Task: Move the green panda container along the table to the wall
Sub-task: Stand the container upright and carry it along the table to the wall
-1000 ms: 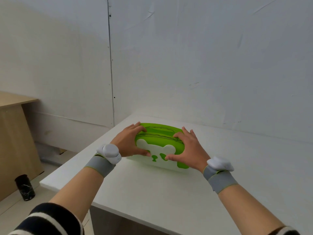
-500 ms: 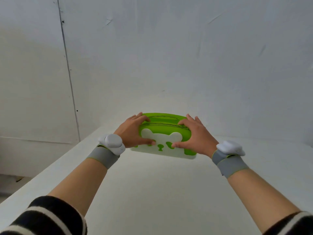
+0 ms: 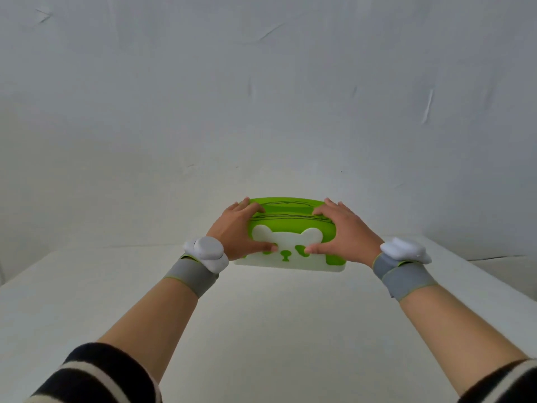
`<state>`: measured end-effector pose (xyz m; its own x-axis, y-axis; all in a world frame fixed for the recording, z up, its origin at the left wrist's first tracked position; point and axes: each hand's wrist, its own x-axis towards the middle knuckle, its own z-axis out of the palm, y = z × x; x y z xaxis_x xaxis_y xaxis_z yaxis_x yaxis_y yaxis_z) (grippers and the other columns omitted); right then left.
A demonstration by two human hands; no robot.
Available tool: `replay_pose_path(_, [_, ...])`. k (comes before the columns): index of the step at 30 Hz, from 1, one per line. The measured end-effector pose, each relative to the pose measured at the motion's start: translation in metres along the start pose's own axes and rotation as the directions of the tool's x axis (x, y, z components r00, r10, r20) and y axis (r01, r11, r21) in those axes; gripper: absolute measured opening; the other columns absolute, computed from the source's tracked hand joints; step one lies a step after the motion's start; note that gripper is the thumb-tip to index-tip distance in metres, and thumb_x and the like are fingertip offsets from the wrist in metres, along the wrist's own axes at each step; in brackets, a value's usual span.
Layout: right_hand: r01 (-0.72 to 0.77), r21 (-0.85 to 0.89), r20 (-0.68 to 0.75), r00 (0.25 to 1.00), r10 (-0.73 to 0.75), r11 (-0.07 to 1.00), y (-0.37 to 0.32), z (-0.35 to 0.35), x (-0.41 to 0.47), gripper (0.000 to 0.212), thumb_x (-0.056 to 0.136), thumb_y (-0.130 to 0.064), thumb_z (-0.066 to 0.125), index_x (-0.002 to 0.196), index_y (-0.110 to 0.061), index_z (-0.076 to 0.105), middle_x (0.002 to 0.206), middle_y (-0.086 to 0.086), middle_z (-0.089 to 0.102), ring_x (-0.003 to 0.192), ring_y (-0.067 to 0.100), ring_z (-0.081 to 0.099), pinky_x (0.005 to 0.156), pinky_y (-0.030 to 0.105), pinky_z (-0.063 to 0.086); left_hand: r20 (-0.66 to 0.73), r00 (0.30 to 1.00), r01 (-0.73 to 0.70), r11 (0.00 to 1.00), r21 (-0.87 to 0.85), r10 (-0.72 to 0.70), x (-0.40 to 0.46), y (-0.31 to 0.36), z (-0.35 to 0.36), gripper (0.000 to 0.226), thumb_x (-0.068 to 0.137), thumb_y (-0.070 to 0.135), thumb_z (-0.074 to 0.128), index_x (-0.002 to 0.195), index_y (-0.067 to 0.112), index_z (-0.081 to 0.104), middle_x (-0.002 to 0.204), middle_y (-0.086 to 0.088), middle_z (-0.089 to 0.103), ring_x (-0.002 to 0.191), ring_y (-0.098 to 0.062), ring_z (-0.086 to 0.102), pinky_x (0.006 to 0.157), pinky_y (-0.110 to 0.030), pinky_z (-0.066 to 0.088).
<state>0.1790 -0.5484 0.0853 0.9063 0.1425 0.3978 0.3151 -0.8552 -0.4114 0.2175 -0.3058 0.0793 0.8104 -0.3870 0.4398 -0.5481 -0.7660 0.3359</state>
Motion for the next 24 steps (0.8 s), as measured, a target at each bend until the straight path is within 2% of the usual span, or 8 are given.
replay_pose_path(4, [-0.044, -0.033, -0.012, 0.999, 0.043, 0.999, 0.047, -0.02, 0.006, 0.078, 0.057, -0.048, 0.08, 0.125, -0.034, 0.044, 0.157, 0.005, 0.015, 0.145, 0.025, 0.007, 0.114, 0.04, 0.016, -0.007, 0.999, -0.04, 0.999, -0.034, 0.04, 0.04, 0.025, 0.035, 0.082, 0.056, 0.059, 0.077, 0.123, 0.022, 0.046, 0.137, -0.008, 0.045, 0.13, -0.036, 0.035, 0.104, -0.048, 0.036])
replay_pose_path(12, [-0.137, -0.075, -0.001, 0.99, 0.138, 0.988, 0.141, -0.045, 0.014, 0.082, 0.059, -0.045, 0.081, 0.13, -0.03, 0.042, 0.157, 0.004, 0.015, 0.145, 0.019, 0.008, 0.115, 0.034, 0.014, 0.05, 0.996, -0.068, 0.993, -0.092, 0.073, 0.111, 0.065, 0.116, 0.082, 0.056, 0.061, 0.076, 0.123, 0.025, 0.044, 0.144, -0.007, 0.039, 0.139, -0.033, 0.024, 0.11, -0.046, 0.029])
replay_pose_path(24, [-0.243, -0.1, 0.074, 0.965, 0.251, 0.965, 0.228, -0.032, 0.012, 0.082, 0.063, -0.038, 0.081, 0.133, -0.025, 0.04, 0.158, 0.004, 0.014, 0.145, 0.019, 0.009, 0.114, 0.032, 0.015, 0.105, 0.993, -0.041, 0.992, -0.117, 0.053, 0.145, 0.089, 0.216, 0.086, 0.057, 0.06, 0.075, 0.127, 0.023, 0.043, 0.15, -0.014, 0.031, 0.142, -0.034, 0.013, 0.116, -0.042, 0.019])
